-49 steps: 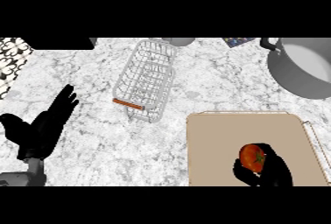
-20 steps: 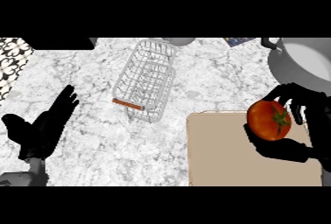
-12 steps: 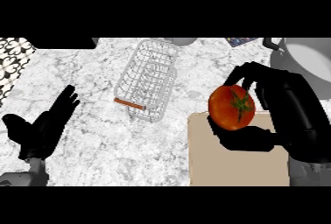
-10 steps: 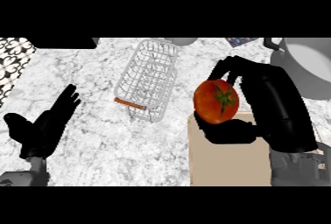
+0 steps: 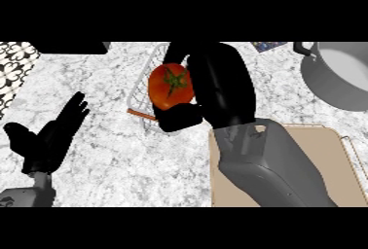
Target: Pick the tomato from the tray and place it in the tiered basket
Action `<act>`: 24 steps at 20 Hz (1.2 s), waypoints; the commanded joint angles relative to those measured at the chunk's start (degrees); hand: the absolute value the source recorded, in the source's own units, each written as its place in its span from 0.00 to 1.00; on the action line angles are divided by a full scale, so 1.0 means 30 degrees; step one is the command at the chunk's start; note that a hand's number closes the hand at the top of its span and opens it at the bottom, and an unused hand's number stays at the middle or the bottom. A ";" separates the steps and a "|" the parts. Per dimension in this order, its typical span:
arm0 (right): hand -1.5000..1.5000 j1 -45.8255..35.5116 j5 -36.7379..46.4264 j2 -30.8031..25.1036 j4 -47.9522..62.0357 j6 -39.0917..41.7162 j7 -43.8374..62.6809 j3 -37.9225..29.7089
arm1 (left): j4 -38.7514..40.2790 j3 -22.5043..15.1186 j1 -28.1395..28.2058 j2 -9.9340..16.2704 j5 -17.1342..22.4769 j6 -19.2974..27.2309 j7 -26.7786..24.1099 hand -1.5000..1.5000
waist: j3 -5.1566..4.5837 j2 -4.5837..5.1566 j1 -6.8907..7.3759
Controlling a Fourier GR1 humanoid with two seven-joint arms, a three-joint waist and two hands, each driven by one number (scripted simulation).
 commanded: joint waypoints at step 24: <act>1.00 -0.4144 -0.1032 0.0831 1.3301 -1.1785 -0.3516 0.1549 | 0.0329 0.0826 -0.1005 -0.0806 -0.0631 -0.0688 0.0645 0.50 | 0.0012 0.0146 0.0412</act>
